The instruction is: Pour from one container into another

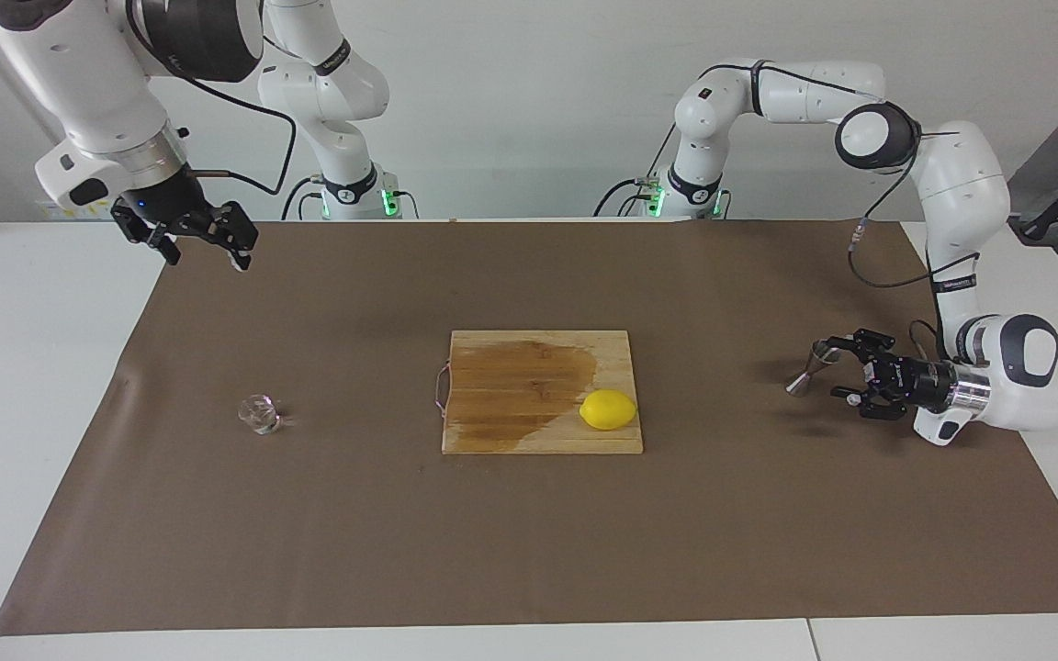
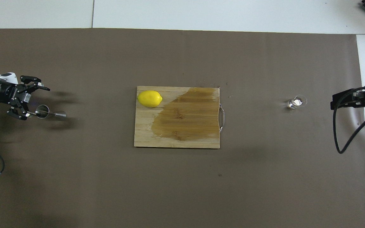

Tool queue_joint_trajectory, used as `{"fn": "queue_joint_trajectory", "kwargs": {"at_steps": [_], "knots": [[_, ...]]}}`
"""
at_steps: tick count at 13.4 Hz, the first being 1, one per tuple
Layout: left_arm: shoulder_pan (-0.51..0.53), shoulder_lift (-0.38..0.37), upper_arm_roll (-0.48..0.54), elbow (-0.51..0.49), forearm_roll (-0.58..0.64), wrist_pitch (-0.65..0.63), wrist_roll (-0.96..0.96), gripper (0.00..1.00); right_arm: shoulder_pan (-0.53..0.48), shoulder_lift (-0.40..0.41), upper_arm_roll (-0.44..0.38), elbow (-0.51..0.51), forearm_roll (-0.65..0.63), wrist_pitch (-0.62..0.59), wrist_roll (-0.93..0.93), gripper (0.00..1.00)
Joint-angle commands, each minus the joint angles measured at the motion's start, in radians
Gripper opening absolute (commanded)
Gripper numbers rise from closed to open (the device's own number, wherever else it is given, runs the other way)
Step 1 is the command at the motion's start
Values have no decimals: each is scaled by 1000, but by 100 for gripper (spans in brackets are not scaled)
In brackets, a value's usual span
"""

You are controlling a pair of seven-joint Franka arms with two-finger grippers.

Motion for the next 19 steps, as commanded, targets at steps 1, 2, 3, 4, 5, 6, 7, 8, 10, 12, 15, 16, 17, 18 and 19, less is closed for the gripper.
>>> {"fn": "queue_joint_trajectory", "kwargs": {"at_steps": [1, 2, 3, 4, 5, 6, 7, 8, 10, 12, 15, 16, 17, 18, 19], "knots": [[-21, 17, 13, 17, -6, 15, 26, 100, 0, -24, -4, -32, 10, 22, 4, 100], [-21, 7, 15, 9, -13, 15, 20, 100, 0, -24, -4, -32, 10, 22, 4, 100], [-21, 4, 15, 7, -24, 11, 2, 100, -2, -24, -4, -32, 10, 22, 4, 100], [-21, -2, 15, 7, -39, 3, -20, 100, -2, -24, -4, -32, 12, 22, 4, 100], [-23, -14, 16, -3, -52, 2, -29, 100, -3, -24, -4, -32, 12, 22, 4, 100], [-23, -19, 18, -6, -55, 2, -31, 100, -2, -24, -5, -32, 10, 22, 4, 100], [-23, -25, 18, -11, -56, -4, -34, 100, -3, -24, -4, -32, 10, 24, 4, 100], [-18, -32, 18, -14, -59, -6, -37, 100, -2, -24, -4, -32, 12, 22, 4, 100], [-12, -45, 22, -20, -52, -18, -35, 100, -3, -24, -4, -32, 10, 22, 4, 100], [-3, -45, 45, -19, -39, -43, -35, 100, -3, -24, -4, -32, 12, 22, 2, 100], [11, -43, 48, -17, -15, -64, -31, 100, -3, -24, -5, -32, 10, 22, 2, 100], [20, -43, 48, -17, -6, -69, -29, 100, -3, -24, -5, -32, 10, 22, 2, 100], [25, -42, 48, -19, -3, -72, -28, 100, -3, -24, -5, -32, 12, 22, 2, 100], [25, -40, 48, -19, 0, -77, -26, 100, -3, -24, -5, -32, 10, 22, 2, 100], [25, -37, 48, -19, 5, -77, -26, 100, -3, -24, -5, -32, 12, 22, 2, 100]]}}
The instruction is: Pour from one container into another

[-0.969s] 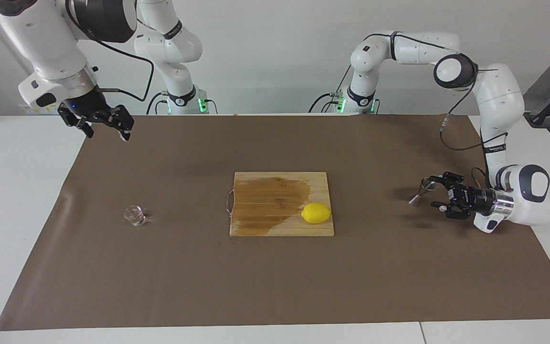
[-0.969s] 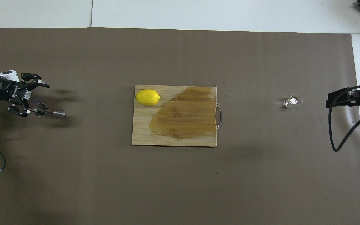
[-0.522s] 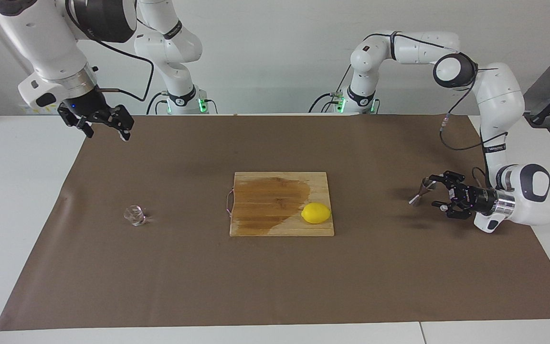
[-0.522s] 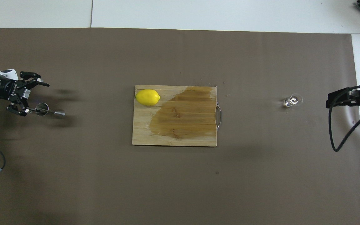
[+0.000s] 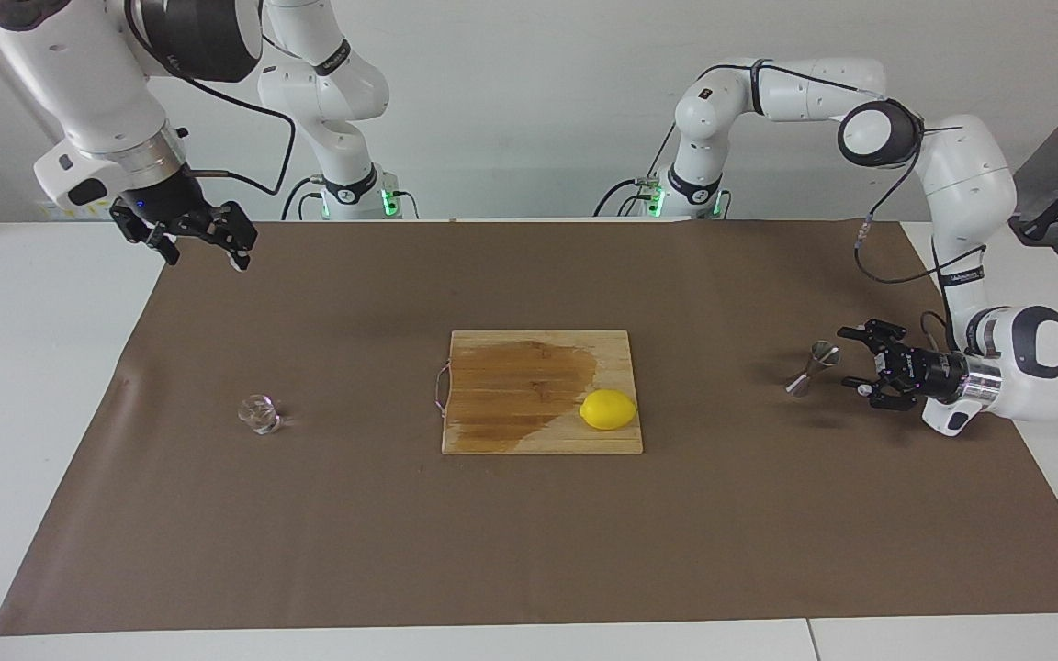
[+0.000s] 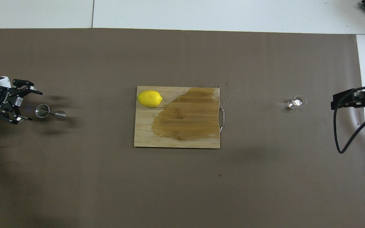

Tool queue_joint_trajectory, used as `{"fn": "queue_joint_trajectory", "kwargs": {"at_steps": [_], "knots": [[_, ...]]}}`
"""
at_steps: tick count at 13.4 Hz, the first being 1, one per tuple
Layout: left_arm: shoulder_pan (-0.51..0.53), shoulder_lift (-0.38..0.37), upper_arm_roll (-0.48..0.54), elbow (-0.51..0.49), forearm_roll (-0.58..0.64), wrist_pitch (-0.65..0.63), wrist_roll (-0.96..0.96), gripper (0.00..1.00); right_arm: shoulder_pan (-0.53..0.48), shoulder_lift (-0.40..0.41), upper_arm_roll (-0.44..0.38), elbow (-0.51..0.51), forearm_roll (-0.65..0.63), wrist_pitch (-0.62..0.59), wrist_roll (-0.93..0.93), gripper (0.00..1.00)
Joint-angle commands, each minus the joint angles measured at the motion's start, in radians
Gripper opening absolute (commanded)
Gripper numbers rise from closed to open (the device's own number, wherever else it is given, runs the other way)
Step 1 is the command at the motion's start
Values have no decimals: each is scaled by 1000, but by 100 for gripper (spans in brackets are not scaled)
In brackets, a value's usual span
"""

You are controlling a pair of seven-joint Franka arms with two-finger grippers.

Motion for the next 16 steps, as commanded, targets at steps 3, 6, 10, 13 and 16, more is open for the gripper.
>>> {"fn": "queue_joint_trajectory", "kwargs": {"at_steps": [3, 6, 10, 13, 16], "knots": [[-8, -1, 6, -18, 32, -10, 10, 100, -3, -24, -4, -31, 10, 21, 2, 100], [-11, 13, 1, -15, 37, 1, 12, 100, -3, -24, -4, -31, 12, 21, 2, 100], [-16, 19, -2, -15, 38, 41, 12, 100, -3, -24, -4, -31, 12, 21, 2, 100], [-22, 20, -3, -18, 52, 70, 14, 100, -3, -24, -4, -31, 10, 22, 2, 100], [-22, 23, -9, -19, 58, 73, 14, 100, -3, -24, -4, -31, 12, 22, 2, 100]]}}
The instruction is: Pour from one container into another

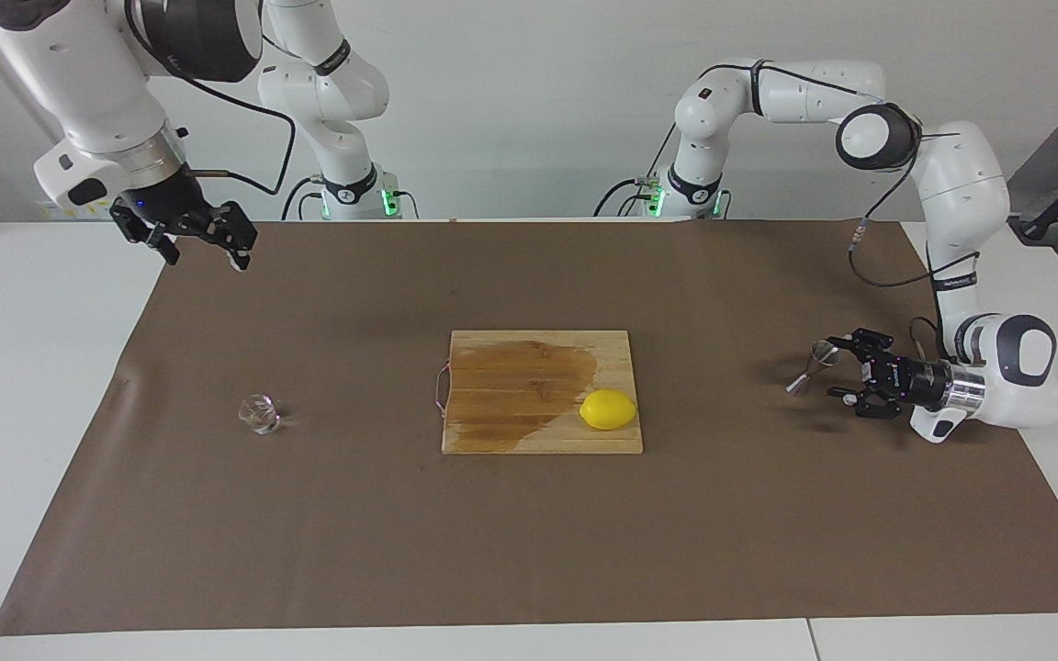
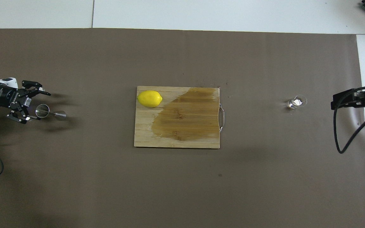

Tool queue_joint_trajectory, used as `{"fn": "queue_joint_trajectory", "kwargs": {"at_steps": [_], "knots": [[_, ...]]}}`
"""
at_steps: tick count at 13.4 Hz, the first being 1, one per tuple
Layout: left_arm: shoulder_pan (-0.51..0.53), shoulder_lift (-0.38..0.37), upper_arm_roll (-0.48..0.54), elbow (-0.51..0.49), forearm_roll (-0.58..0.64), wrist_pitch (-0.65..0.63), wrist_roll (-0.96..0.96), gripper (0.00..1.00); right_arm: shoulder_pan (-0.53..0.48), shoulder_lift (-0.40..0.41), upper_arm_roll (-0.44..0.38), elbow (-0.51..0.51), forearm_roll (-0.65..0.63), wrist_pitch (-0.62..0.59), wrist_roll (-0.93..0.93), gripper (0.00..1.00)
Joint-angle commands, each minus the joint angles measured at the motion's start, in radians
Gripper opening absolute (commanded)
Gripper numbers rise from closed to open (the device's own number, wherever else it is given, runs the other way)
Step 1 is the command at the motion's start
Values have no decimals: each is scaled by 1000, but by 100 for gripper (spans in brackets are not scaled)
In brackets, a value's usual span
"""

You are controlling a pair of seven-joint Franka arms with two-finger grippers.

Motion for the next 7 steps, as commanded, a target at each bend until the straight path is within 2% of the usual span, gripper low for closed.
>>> {"fn": "queue_joint_trajectory", "kwargs": {"at_steps": [1, 7], "knots": [[-1, 5, -11, -3, 23, 15, 11, 100, -2, -24, -4, -31, 12, 21, 2, 100], [9, 4, -22, -8, 23, 1, 8, 100, -2, -30, -4, -42, 10, 22, 2, 100]]}}
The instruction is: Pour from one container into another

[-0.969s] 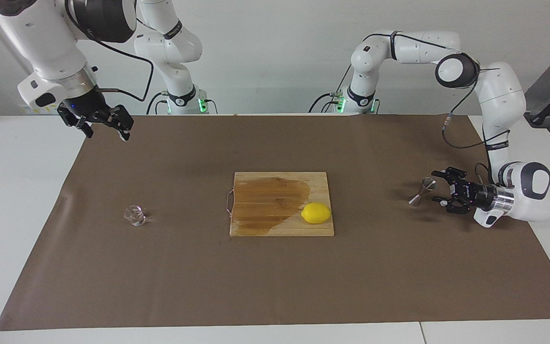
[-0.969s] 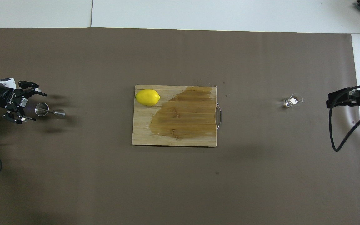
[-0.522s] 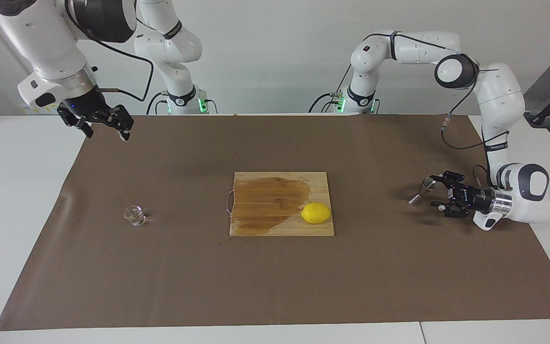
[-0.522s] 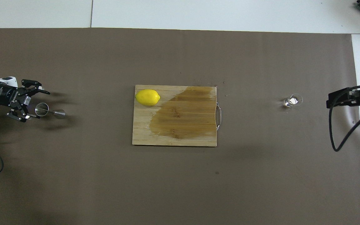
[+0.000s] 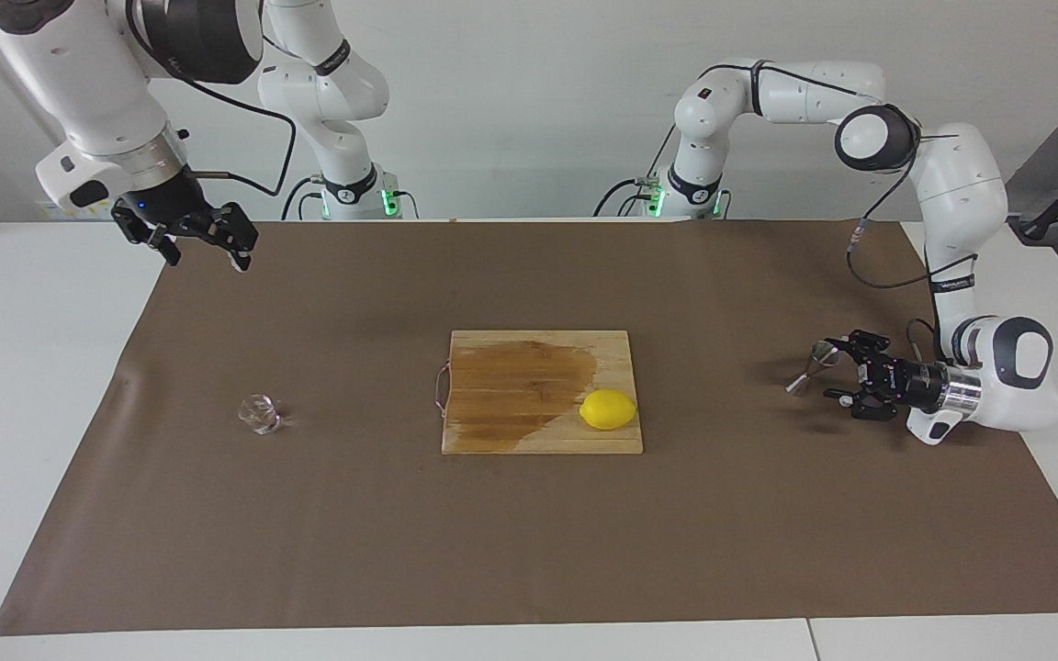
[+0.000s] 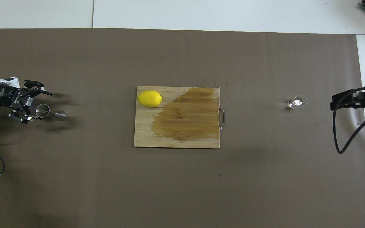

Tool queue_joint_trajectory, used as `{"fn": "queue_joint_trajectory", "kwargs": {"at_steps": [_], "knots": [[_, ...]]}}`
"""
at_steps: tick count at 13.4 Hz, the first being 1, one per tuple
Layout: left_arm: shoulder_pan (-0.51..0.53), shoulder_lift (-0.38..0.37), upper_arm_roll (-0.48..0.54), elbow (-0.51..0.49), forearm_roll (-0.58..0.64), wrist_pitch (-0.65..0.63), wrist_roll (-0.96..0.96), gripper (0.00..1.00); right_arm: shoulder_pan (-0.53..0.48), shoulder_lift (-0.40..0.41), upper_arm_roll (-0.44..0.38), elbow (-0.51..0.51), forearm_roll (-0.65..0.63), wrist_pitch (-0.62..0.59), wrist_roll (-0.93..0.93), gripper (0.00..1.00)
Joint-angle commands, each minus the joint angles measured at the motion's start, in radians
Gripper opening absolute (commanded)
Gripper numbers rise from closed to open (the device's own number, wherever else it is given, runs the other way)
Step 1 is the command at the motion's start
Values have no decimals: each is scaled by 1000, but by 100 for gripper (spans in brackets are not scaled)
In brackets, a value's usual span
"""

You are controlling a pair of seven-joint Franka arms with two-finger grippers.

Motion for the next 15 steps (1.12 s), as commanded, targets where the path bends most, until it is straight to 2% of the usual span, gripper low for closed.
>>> {"fn": "queue_joint_trajectory", "kwargs": {"at_steps": [1, 3, 5, 9, 15], "knots": [[13, 1, -19, -7, 21, -2, 7, 100, -2, -29, -4, -36, 10, 22, 2, 100], [14, 1, -19, -7, 21, -5, 7, 100, -2, -29, -4, -36, 12, 22, 2, 100], [17, 1, -19, -7, 21, -11, 7, 90, -2, -29, -4, -37, 12, 22, 2, 100], [19, 1, -19, -7, 21, -19, 1, 82, -2, -29, -4, -39, 12, 22, 2, 100], [18, 1, -17, -7, 33, -34, -5, 50, -4, -29, -4, -37, 10, 22, -5, 100]]}}
